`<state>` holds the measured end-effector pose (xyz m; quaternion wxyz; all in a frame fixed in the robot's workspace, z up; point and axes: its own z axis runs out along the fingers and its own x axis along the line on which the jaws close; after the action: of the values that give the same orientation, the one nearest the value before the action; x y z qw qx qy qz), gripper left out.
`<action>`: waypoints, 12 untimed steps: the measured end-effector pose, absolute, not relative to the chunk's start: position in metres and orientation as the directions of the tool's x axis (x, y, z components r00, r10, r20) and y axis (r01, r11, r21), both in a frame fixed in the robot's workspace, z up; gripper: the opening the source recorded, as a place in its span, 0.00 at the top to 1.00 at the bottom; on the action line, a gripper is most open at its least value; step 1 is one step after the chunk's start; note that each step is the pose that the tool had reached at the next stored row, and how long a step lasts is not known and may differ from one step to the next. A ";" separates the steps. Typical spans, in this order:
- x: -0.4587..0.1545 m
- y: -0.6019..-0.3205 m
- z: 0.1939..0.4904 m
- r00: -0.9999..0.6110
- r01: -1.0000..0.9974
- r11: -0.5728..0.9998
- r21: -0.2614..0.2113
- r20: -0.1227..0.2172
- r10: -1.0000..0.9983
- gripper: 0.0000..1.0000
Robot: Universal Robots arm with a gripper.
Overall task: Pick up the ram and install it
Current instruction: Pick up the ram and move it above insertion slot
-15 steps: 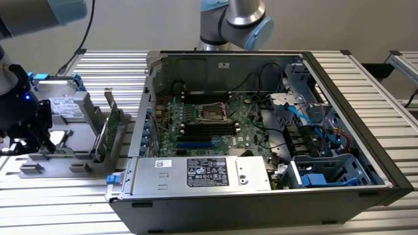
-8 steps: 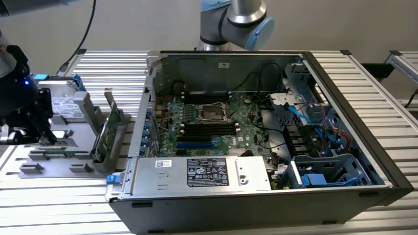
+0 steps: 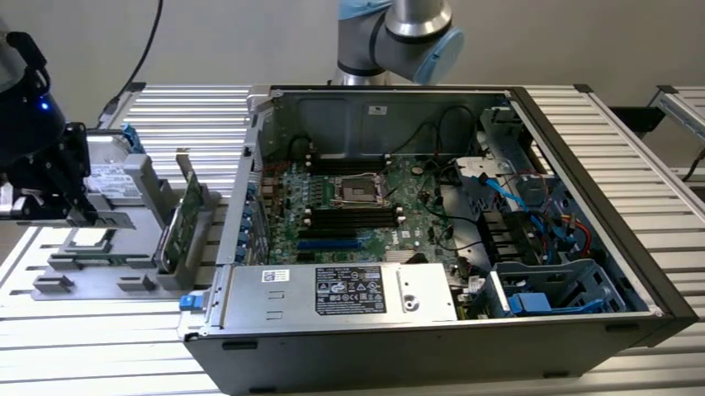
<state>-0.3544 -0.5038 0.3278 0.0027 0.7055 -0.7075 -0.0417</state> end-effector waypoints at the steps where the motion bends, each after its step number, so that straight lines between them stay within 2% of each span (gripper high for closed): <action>1: -0.352 -0.504 0.332 -0.003 -0.998 0.000 0.063 -0.056 -0.998 0.86; 5: -0.339 -0.504 0.346 0.000 -0.998 -0.004 0.063 -0.062 -0.998 0.86; 12: -0.327 -0.504 0.349 0.040 -0.997 -0.044 0.063 -0.064 -0.997 0.86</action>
<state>-0.3273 -0.5038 0.3492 0.0008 0.7211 -0.6914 -0.0450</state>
